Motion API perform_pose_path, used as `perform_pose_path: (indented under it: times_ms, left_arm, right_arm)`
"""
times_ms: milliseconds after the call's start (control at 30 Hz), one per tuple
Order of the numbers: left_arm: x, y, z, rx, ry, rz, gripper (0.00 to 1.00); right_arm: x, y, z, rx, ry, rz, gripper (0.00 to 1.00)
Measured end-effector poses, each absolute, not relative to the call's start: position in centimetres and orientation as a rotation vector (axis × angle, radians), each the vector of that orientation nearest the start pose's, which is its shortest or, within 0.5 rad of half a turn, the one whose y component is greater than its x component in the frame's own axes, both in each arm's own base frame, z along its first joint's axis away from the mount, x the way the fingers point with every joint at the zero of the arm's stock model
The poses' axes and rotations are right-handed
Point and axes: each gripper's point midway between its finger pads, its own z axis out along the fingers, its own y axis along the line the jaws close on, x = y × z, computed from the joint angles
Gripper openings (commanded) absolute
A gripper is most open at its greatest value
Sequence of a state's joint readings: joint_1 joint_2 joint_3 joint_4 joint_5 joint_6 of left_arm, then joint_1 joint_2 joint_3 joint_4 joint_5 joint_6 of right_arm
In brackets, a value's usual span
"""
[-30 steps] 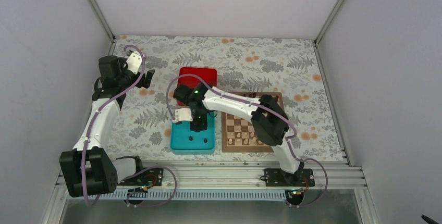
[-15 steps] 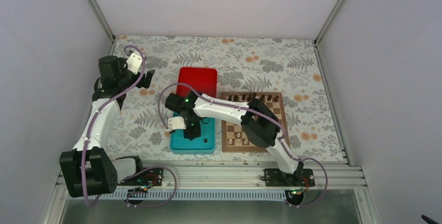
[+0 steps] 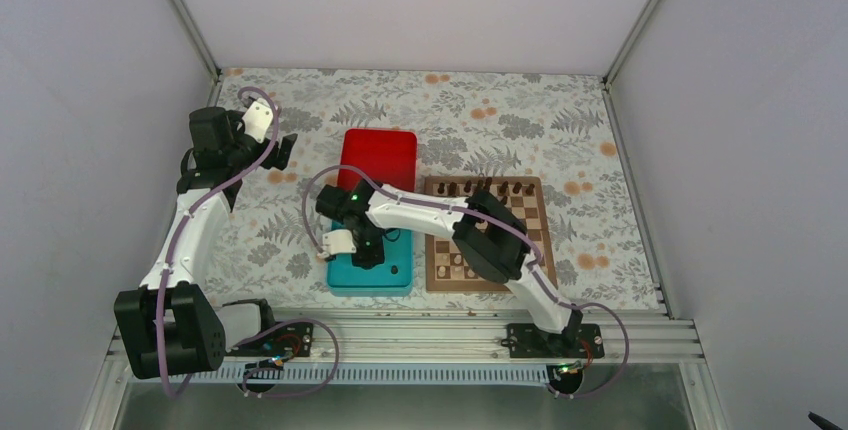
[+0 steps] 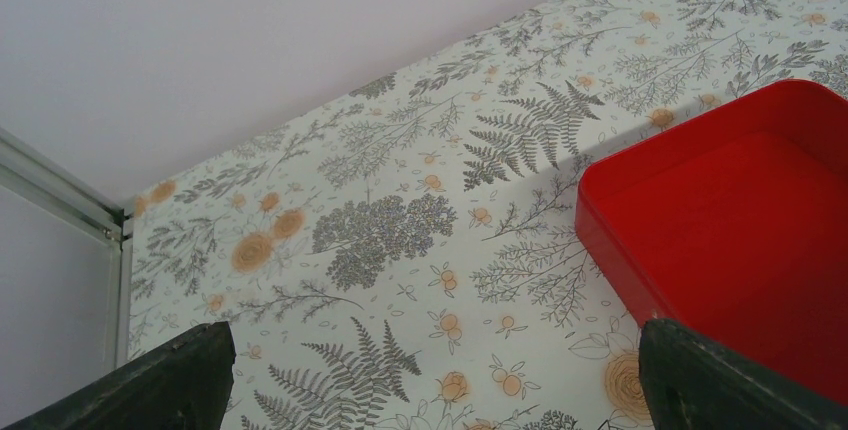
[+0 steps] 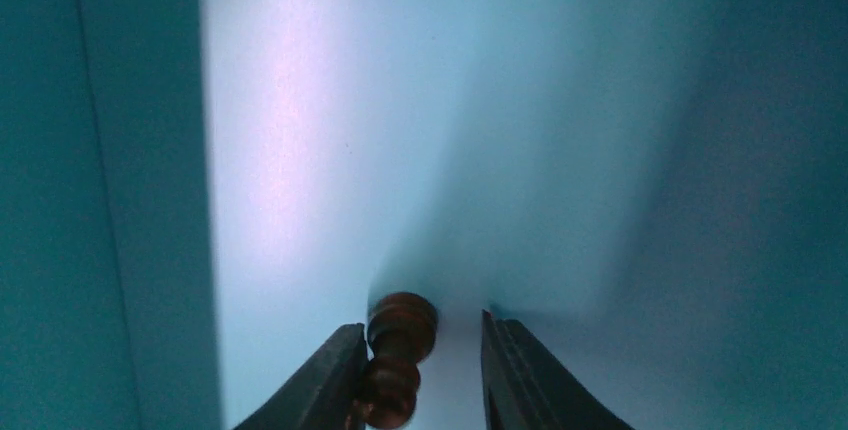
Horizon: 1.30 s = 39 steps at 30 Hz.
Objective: Set up the chess pieces on the board
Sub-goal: Pick up the chess piece from the storage box, then place the chess piece on the chessboard.
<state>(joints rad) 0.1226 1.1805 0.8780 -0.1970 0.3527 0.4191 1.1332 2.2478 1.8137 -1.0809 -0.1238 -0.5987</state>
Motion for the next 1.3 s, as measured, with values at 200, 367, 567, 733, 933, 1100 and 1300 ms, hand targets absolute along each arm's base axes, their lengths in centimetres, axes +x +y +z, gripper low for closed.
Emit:
perform_pose_path:
  times_ms: [200,367,567,733,933,1100,1300]
  left_arm:
    - [38.2,-1.3,22.9,0.511,1.972,-0.026,1.00]
    - [38.2,-1.2,22.9,0.510,1.972,-0.025,1.00]
    - [38.2,-1.1,22.9,0.507,1.973,-0.024,1.00]
    - [38.2,-1.1,22.9,0.507,1.973,-0.025,1.00]
    - [38.2,-1.2,22.9,0.510,1.971,-0.030,1.00]
    - [38.2,-1.3,23.0,0.514,1.969,-0.036,1.00]
    - [38.2,-1.4,23.0,0.517,1.967,-0.042,1.00]
  right_arm:
    - [16.6,41.4,2.0,-2.392,2.022,0.223,0.10]
    - [16.6,41.4,2.6,-2.384,2.016,0.234,0.05]
    - [17.9,40.6,6.5,-2.301,2.005,0.252,0.05]
    - [22.2,37.0,12.1,-2.098,2.064,0.258,0.06]
    - [28.1,27.2,15.9,-1.770,2.258,0.201,0.08]
    - [30.4,16.8,14.6,-1.507,2.490,0.145,0.09]
    - [30.1,7.8,11.2,-1.284,2.710,0.122,0.10]
